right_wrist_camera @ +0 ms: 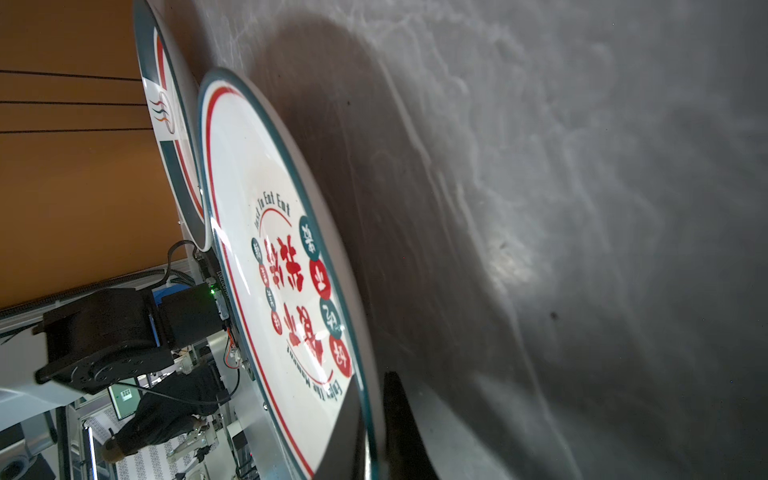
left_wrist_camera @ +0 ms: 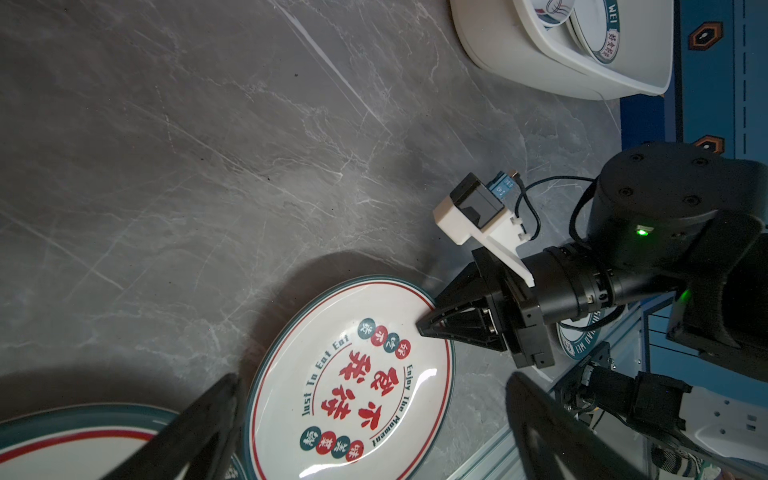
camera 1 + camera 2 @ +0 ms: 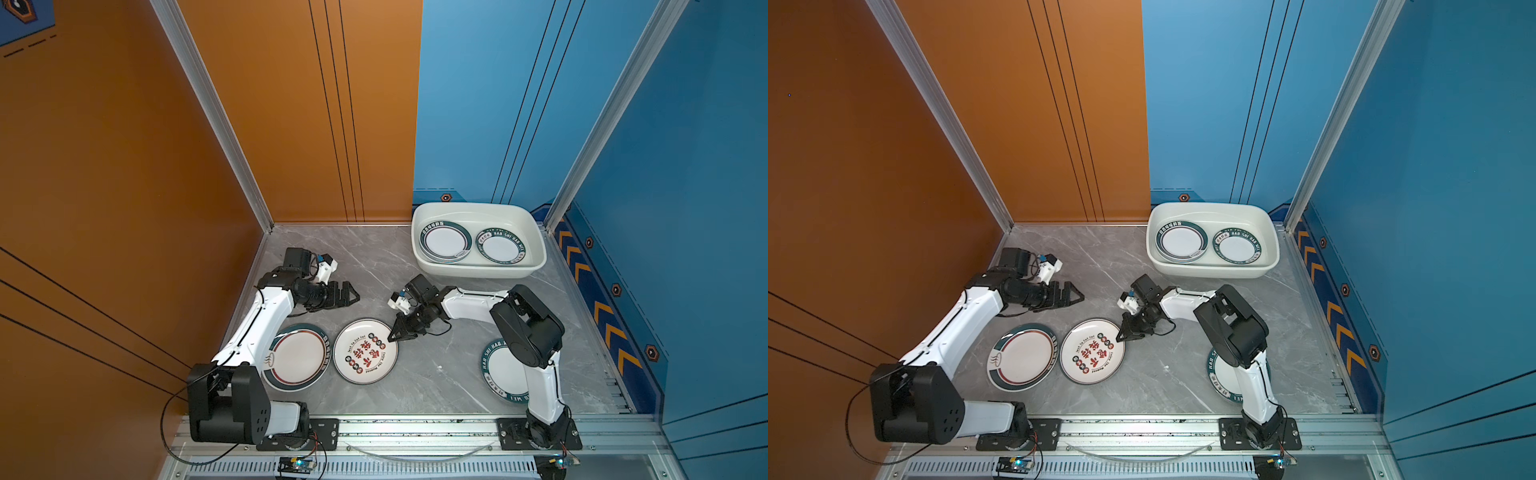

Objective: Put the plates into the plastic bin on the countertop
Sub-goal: 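Tilt the red-lettered plate up with right gripper while left reaches toward it, then grasp the raised plate rim with the left gripper while right holds it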

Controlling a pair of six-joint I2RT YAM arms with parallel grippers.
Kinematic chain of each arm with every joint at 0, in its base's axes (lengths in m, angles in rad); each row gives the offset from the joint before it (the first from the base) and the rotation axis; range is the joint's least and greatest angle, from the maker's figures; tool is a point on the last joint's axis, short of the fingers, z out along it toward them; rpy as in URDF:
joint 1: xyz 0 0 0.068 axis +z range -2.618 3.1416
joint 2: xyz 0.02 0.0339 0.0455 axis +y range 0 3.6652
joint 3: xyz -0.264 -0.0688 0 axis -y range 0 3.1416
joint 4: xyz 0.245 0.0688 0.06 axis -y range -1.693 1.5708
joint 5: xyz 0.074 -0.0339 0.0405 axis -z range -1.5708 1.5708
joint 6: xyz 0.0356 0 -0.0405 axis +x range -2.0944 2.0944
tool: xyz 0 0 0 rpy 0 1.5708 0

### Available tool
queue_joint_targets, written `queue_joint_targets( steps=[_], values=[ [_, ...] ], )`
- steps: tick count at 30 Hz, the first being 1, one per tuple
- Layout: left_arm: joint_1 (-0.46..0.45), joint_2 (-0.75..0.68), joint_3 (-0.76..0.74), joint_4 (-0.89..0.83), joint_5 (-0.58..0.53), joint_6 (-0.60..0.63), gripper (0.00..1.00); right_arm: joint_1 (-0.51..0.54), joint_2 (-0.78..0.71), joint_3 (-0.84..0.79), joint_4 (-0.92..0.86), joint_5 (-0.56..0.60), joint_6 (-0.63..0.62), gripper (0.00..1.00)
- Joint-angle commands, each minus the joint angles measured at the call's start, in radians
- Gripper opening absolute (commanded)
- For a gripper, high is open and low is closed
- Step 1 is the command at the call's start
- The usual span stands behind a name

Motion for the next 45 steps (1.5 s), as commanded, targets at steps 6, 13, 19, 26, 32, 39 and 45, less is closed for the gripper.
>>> queue_joint_targets(
  steps=[6, 13, 19, 26, 32, 39, 45],
  values=[
    [0.005, 0.02, -0.021, 0.027, 0.049, 0.002, 1.0, -0.085, -0.071, 0.0, -0.08, 0.051, -0.044, 0.0],
    [-0.012, 0.038, -0.039, 0.071, 0.073, -0.027, 0.99, -0.167, -0.157, 0.002, -0.129, 0.032, -0.06, 0.0],
    [-0.029, 0.042, -0.087, 0.16, 0.099, -0.097, 0.99, -0.236, -0.226, 0.005, -0.152, 0.008, -0.063, 0.0],
    [-0.073, 0.071, -0.117, 0.257, 0.13, -0.159, 0.97, -0.318, -0.294, 0.008, -0.157, -0.036, -0.055, 0.0],
    [-0.095, 0.102, -0.158, 0.429, 0.208, -0.253, 0.89, -0.359, -0.323, 0.017, -0.157, -0.09, -0.047, 0.0],
    [-0.137, 0.155, -0.152, 0.581, 0.259, -0.342, 0.66, -0.376, -0.343, 0.019, -0.156, -0.127, -0.041, 0.0],
    [-0.156, 0.178, -0.17, 0.734, 0.312, -0.439, 0.47, -0.384, -0.347, 0.013, -0.146, -0.143, -0.036, 0.0]
  ],
)
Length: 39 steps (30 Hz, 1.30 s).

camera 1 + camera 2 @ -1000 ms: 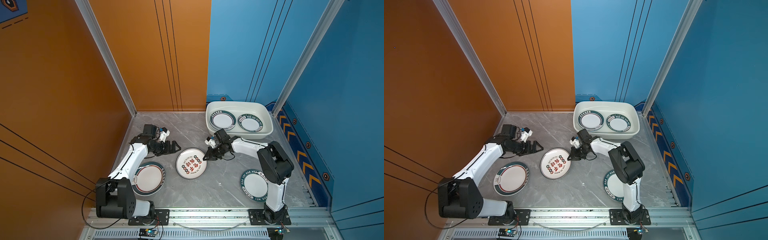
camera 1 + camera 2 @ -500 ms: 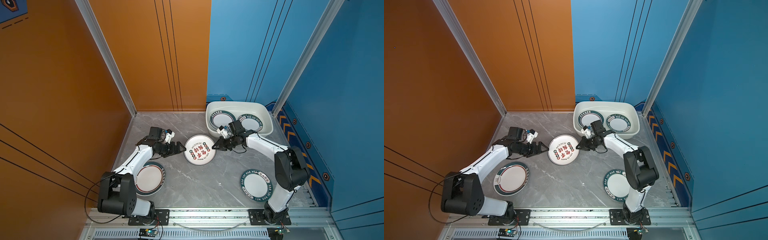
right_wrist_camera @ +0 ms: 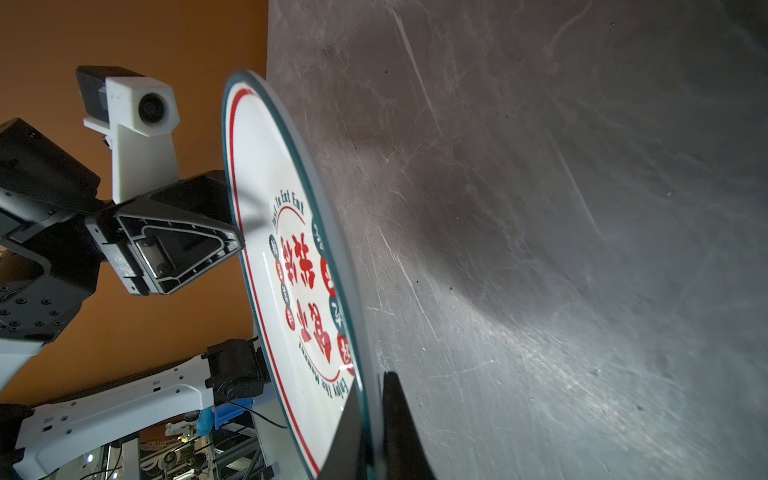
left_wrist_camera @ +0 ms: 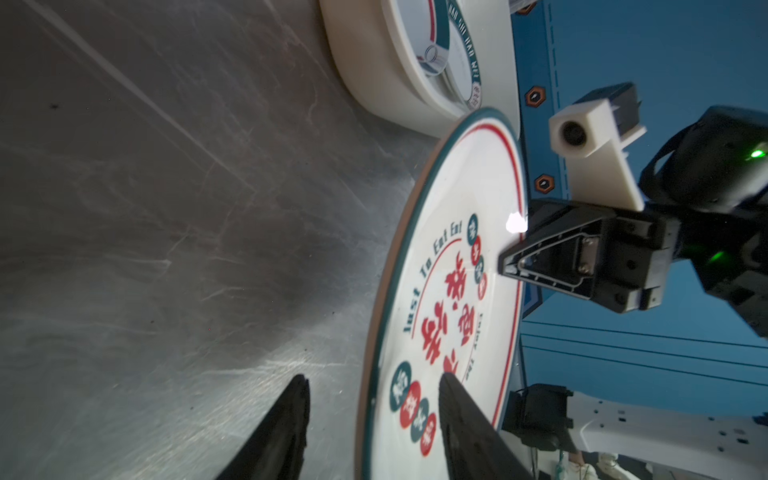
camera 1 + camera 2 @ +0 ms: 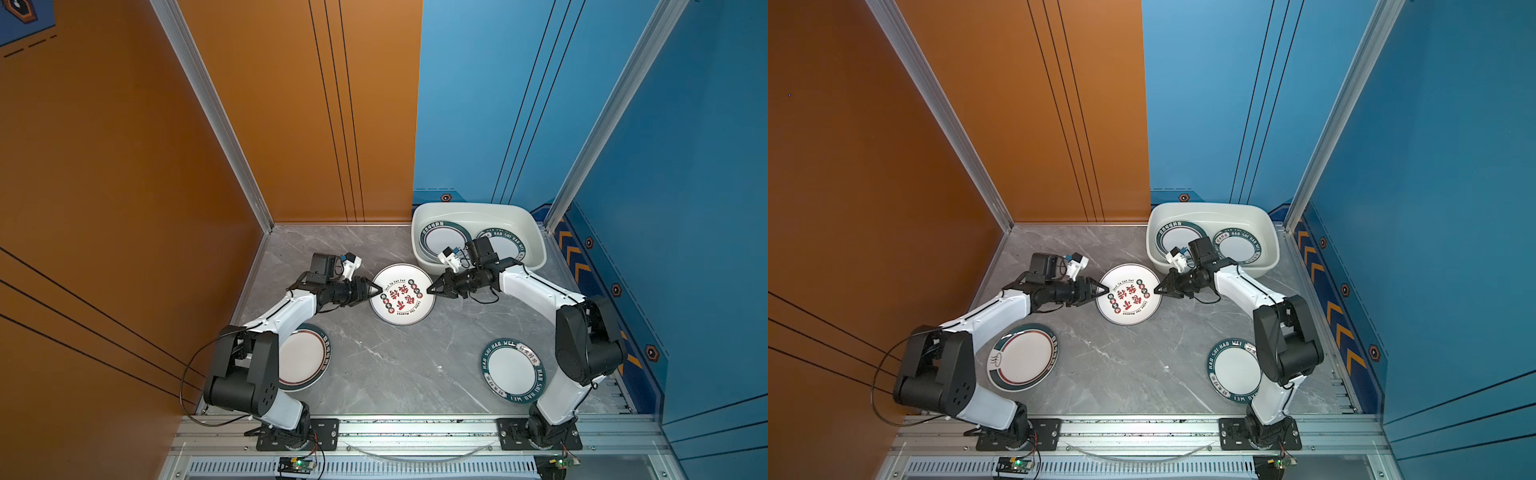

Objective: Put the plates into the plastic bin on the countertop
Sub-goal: 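Grasp the raised plate rim with the left gripper while right holds it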

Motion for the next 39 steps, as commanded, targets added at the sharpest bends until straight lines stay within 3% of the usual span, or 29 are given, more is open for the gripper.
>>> queue_joint_targets(
  steps=[1, 7, 11, 14, 15, 19, 23, 26, 32, 39],
  values=[
    [-0.011, 0.021, -0.014, 0.108, 0.058, -0.061, 0.44, -0.008, -0.047, 0.012, 0.008, -0.063, 0.012, 0.0],
    [-0.027, 0.029, -0.018, 0.134, 0.096, -0.074, 0.19, -0.009, -0.045, 0.001, 0.022, -0.074, 0.02, 0.0],
    [-0.035, 0.026, -0.024, 0.135, 0.107, -0.073, 0.14, -0.011, -0.04, -0.005, 0.04, -0.079, 0.033, 0.0],
    [-0.038, 0.024, -0.025, 0.137, 0.114, -0.077, 0.02, -0.011, -0.037, -0.01, 0.062, -0.094, 0.046, 0.0],
    [-0.037, 0.022, -0.025, 0.139, 0.115, -0.08, 0.0, -0.011, -0.035, -0.012, 0.069, -0.1, 0.05, 0.04],
    [-0.039, 0.021, -0.022, 0.159, 0.13, -0.097, 0.0, -0.012, -0.035, -0.037, 0.148, -0.151, 0.081, 0.27],
    [-0.041, 0.019, -0.01, 0.169, 0.142, -0.109, 0.0, -0.011, -0.027, -0.069, 0.245, -0.203, 0.122, 0.34],
    [-0.042, 0.016, 0.0, 0.17, 0.144, -0.117, 0.0, -0.009, -0.015, -0.097, 0.319, -0.227, 0.161, 0.34],
    [-0.049, 0.034, 0.009, 0.171, 0.147, -0.119, 0.0, -0.003, -0.006, -0.141, 0.438, -0.258, 0.221, 0.24],
    [-0.065, 0.045, 0.031, 0.171, 0.144, -0.124, 0.0, 0.006, 0.015, -0.156, 0.481, -0.268, 0.237, 0.22]
  ],
)
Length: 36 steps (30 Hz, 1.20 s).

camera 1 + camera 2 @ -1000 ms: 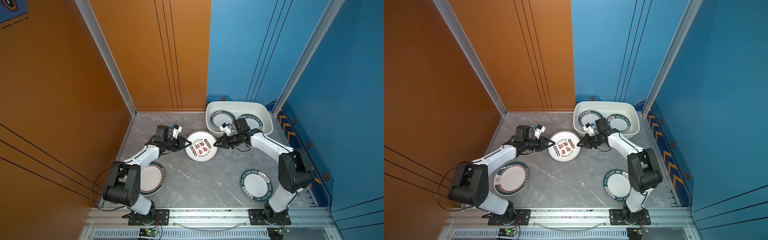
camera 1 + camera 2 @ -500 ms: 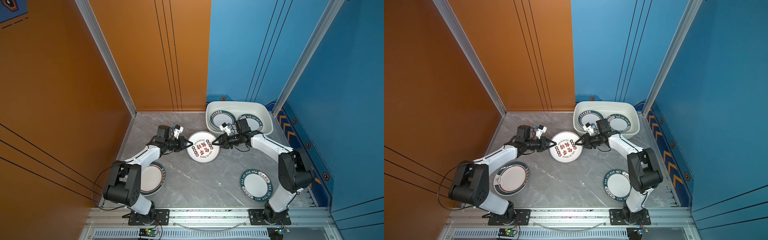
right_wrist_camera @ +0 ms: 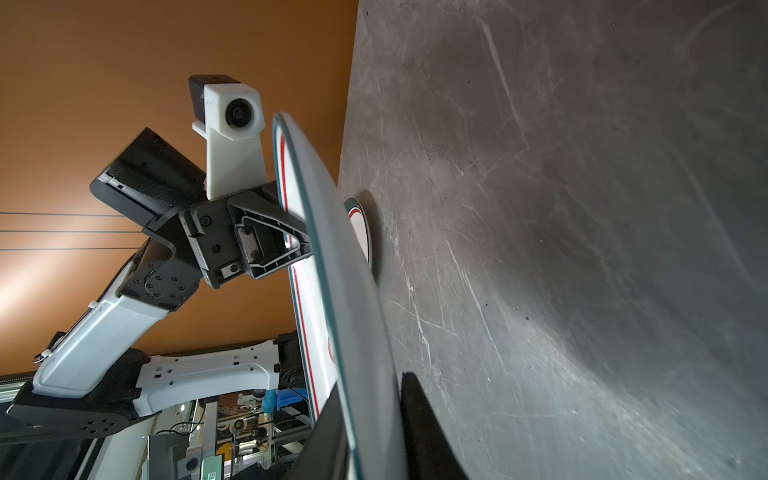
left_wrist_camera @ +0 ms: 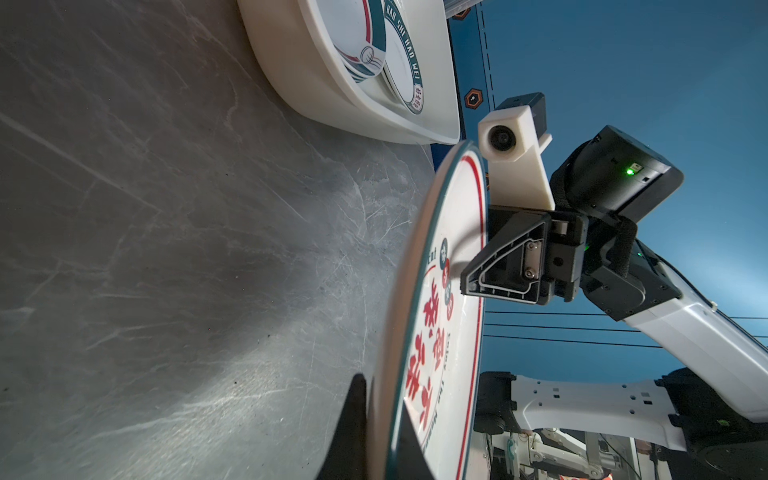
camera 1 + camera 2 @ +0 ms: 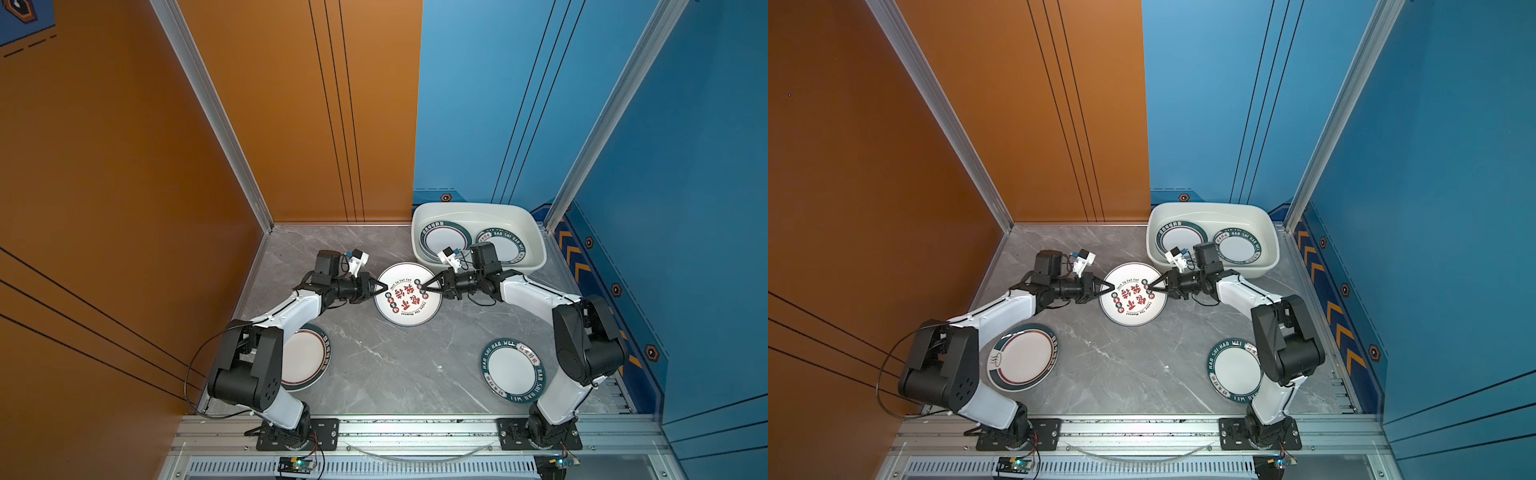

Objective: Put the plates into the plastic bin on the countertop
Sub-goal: 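Grasp the raised plate rim with the left gripper while right holds it, then open the left gripper and carry the red-lettered plate toward the bin with right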

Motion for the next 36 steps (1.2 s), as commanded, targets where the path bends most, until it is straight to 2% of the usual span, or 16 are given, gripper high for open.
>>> queue_joint_targets(
  steps=[1, 9, 11, 15, 20, 21, 24, 28, 36],
  values=[
    [-0.027, 0.012, 0.04, 0.015, 0.036, -0.005, 0.0, 0.02, 0.017, -0.007, 0.086, -0.059, 0.027, 0.2],
    [-0.038, 0.018, 0.058, -0.006, 0.031, 0.003, 0.0, 0.02, 0.017, -0.007, 0.099, -0.059, 0.033, 0.1],
    [-0.04, 0.016, 0.063, -0.022, 0.022, 0.013, 0.06, 0.016, 0.012, -0.01, 0.094, -0.055, 0.035, 0.06],
    [-0.041, 0.008, 0.076, -0.062, 0.009, 0.039, 0.27, -0.005, -0.005, -0.005, 0.066, -0.038, 0.035, 0.0],
    [-0.037, -0.032, 0.091, -0.146, -0.028, 0.089, 0.52, -0.052, -0.031, 0.026, -0.016, 0.005, 0.012, 0.0],
    [-0.034, -0.045, 0.092, -0.163, -0.041, 0.097, 0.66, -0.065, -0.032, 0.043, -0.046, 0.02, 0.0, 0.0],
    [-0.026, -0.087, 0.091, -0.201, -0.078, 0.118, 0.98, -0.101, -0.019, 0.104, -0.137, 0.066, -0.028, 0.0],
    [-0.003, -0.137, 0.085, -0.216, -0.119, 0.124, 0.98, -0.15, 0.023, 0.217, -0.198, 0.122, -0.014, 0.0],
    [0.076, -0.211, 0.043, -0.28, -0.155, 0.118, 0.98, -0.236, 0.178, 0.514, -0.339, 0.326, 0.032, 0.0]
  ],
)
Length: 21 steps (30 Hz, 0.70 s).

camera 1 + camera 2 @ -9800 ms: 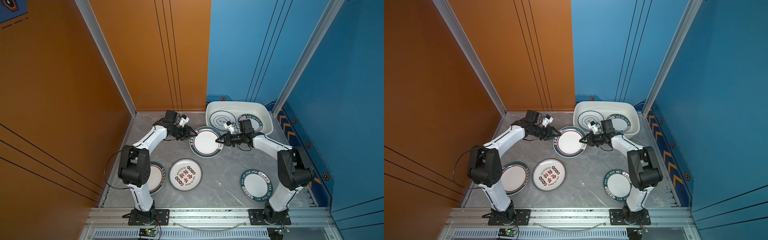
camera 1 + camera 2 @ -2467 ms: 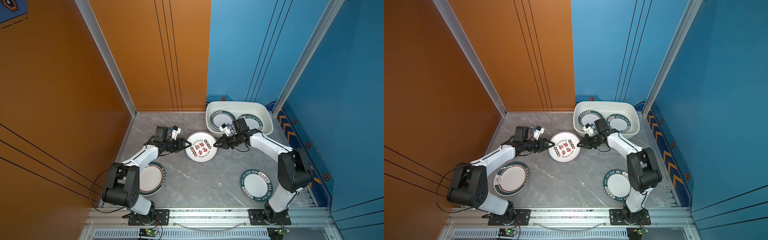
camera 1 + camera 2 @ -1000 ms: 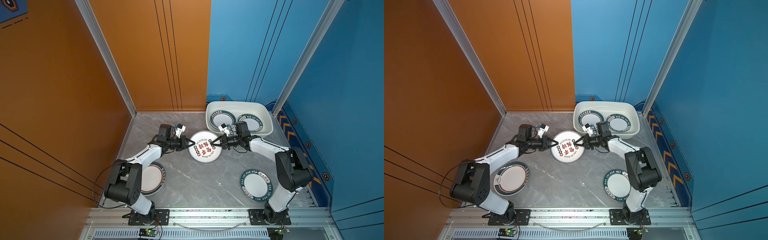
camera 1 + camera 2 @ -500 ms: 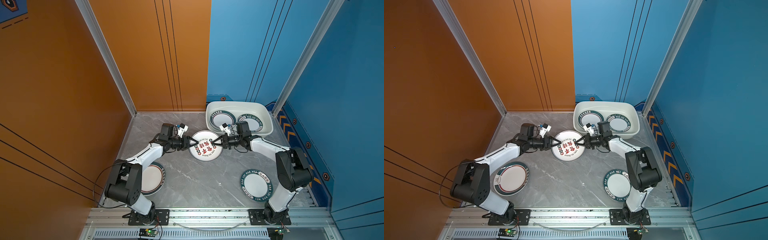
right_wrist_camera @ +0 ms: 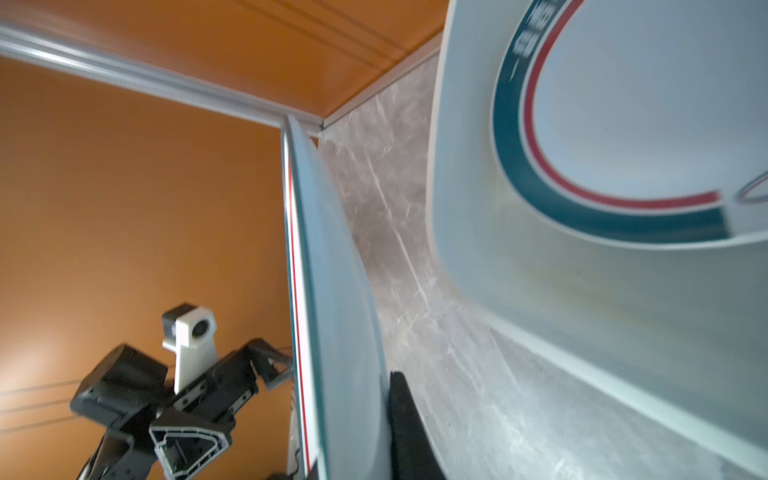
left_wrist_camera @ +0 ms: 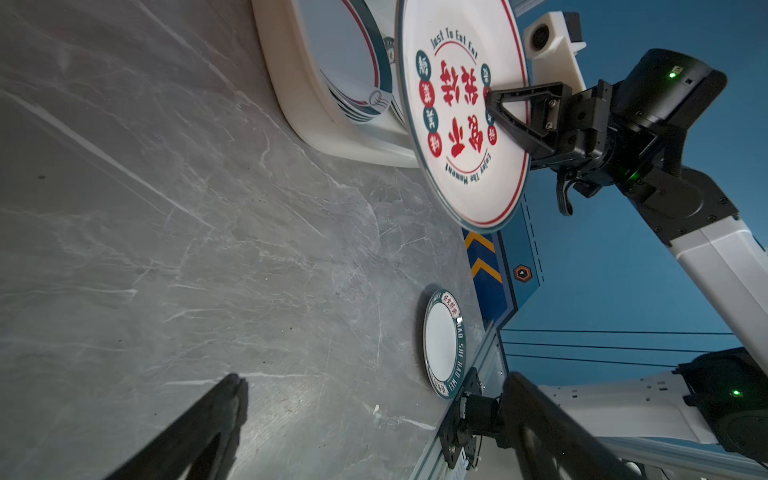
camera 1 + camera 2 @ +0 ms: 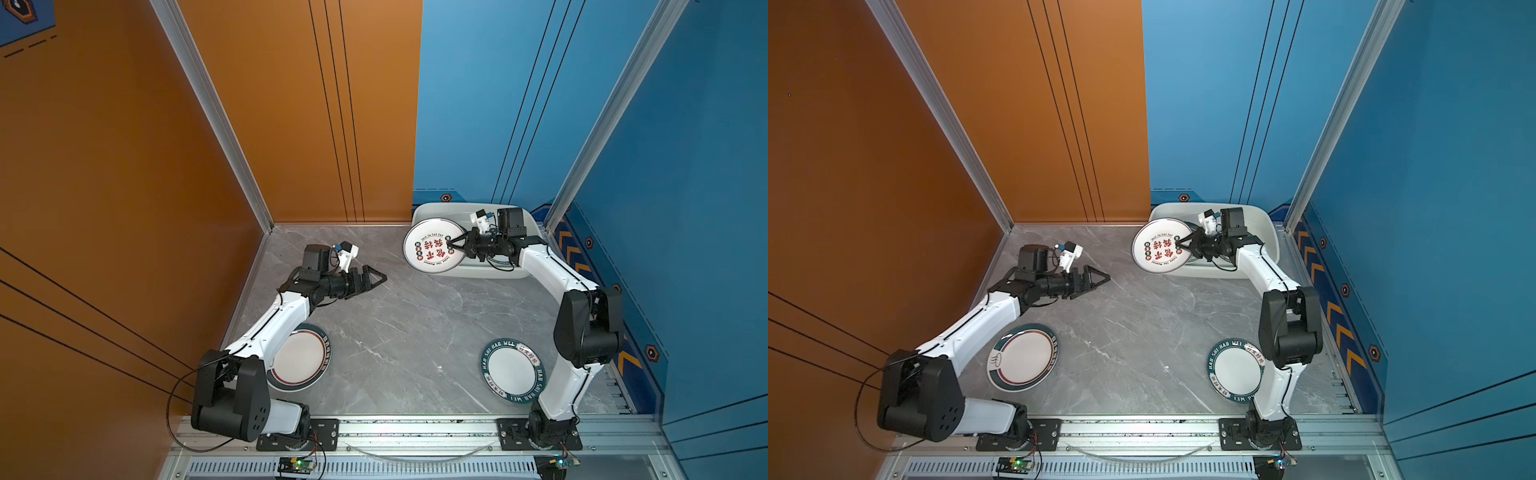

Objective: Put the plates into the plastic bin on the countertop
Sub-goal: 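Open the left gripper and carry the red-lettered plate toward the bin with right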

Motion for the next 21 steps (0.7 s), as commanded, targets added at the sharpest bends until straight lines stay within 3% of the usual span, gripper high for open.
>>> queue_joint_targets(
  steps=[1, 11, 21],
  values=[
    [0.035, -0.051, -0.023, -0.048, -0.029, 0.02, 0.98, -0.036, 0.071, 0.109, -0.085, 0.109, 0.039, 0.0],
    [0.111, -0.122, -0.083, -0.084, -0.004, 0.051, 0.98, -0.104, 0.342, 0.474, -0.221, 0.203, 0.058, 0.0],
    [0.141, -0.141, -0.096, -0.099, 0.019, 0.063, 0.98, -0.117, 0.44, 0.531, -0.229, 0.23, 0.077, 0.0]
  ],
)
